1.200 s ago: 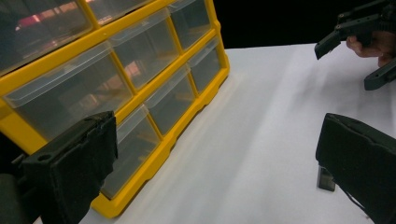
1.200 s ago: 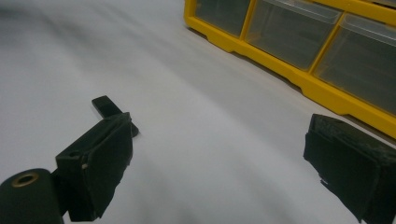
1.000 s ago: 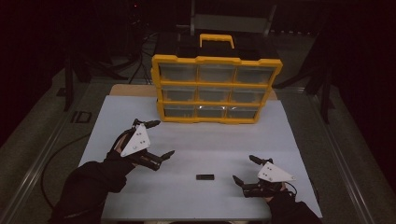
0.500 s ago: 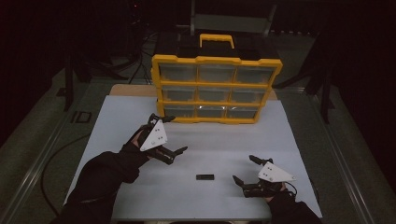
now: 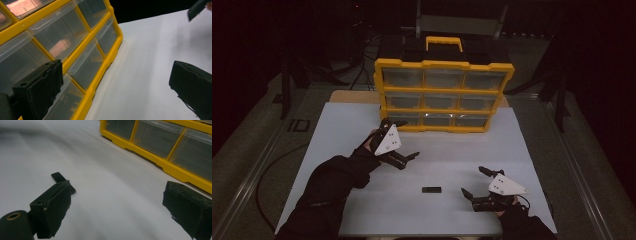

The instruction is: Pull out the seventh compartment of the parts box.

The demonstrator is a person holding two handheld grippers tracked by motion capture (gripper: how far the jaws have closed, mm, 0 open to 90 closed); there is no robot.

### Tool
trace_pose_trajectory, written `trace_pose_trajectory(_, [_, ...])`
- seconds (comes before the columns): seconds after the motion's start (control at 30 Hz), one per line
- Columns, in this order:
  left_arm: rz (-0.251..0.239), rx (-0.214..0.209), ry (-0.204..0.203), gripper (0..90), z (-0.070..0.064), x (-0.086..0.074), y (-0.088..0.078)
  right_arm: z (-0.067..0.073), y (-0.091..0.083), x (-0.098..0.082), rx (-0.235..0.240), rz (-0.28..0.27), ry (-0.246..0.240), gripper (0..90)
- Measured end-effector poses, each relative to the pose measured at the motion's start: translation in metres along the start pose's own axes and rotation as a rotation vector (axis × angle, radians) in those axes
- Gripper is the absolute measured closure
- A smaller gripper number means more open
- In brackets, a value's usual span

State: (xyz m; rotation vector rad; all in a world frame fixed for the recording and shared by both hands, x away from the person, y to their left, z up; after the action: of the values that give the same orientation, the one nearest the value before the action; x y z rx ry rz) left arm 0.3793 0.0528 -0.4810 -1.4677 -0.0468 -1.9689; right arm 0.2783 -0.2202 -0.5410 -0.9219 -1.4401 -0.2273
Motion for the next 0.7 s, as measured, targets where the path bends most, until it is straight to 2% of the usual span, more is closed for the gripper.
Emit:
trace_pose_trajectory(0.1, [0.02,-0.01,-0.014,0.0,0.003,-0.001,0.005,0.0,0.0,0.0,0.001,0.003,0.004,8.1])
trace_pose_trajectory(0.2, [0.002,-0.01,-0.014,0.0,0.006,-0.001,0.008,0.0,0.0,0.0,0.001,0.005,0.007,8.1])
trace_pose_trajectory(0.33, [-0.001,-0.014,0.012,0.0,0.009,-0.003,0.014,-0.001,0.0,-0.001,0.001,0.005,0.006,8.1])
trace_pose_trajectory(0.5, [0.006,-0.016,0.064,0.0,0.011,-0.006,0.023,-0.001,0.0,0.0,0.003,0.003,0.009,8.1])
trace_pose_trajectory(0.63, [0.01,-0.019,0.066,0.0,0.013,-0.008,0.027,-0.001,0.0,-0.001,0.005,0.004,0.011,8.1])
trace_pose_trajectory(0.7, [0.038,-0.013,0.077,0.0,0.016,-0.011,0.032,0.0,0.0,-0.001,0.004,0.004,0.011,8.1])
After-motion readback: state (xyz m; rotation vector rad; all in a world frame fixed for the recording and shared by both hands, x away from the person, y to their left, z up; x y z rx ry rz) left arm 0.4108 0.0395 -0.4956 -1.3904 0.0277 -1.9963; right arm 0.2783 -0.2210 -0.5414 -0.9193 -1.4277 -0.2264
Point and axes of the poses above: each handheld gripper's, and its own axes: y roughly forward along the jaws, x roughly out of its top, z roughly to its left, the point moved 6 cm from there along y, roughly forward along the jaws
